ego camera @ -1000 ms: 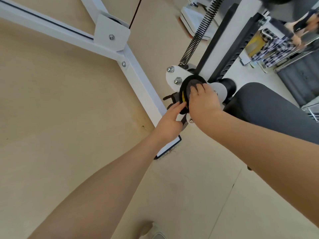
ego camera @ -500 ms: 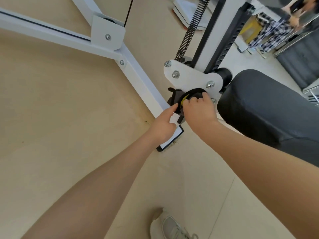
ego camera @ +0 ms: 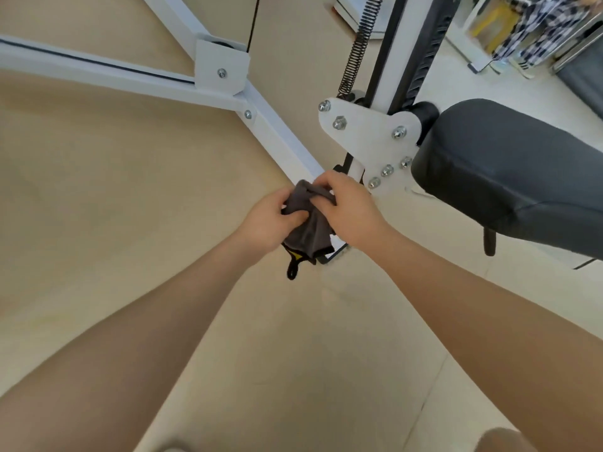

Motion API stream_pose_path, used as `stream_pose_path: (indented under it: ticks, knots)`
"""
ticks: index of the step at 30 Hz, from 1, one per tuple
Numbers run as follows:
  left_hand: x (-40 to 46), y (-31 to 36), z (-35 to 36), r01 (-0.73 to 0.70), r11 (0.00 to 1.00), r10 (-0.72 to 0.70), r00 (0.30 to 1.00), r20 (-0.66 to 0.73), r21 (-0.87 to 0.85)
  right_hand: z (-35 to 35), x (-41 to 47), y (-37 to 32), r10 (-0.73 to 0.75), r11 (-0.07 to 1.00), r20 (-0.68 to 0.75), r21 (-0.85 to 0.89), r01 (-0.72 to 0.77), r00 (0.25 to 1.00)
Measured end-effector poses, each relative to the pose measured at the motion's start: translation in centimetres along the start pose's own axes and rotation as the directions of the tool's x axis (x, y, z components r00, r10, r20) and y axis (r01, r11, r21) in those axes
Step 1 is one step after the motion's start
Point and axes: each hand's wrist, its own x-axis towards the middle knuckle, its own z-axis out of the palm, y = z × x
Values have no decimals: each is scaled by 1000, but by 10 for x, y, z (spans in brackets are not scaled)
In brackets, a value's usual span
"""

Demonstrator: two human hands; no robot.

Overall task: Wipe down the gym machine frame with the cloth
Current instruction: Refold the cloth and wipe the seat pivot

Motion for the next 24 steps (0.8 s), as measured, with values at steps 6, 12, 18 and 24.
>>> stream_pose_path:
  ticks: [6, 12, 18, 24]
  knots:
    - [-35, 3, -4, 143, 987, -126, 971, -204, 71, -19, -26, -4, -30, 912, 185, 408, -49, 982]
    - [-84, 36, 25, 147, 973, -90, 953, -289, 178, -53, -61, 4, -167, 861, 466, 498, -101, 869]
    - [-149, 88, 78, 72, 980, 2, 930, -369, 186, -76, -103, 13, -243, 843, 391, 538, -6, 888]
    - [-220, 120, 139, 113, 950, 38, 885, -465, 292, -107, -145, 14, -584, 732, 508, 667, 139, 633]
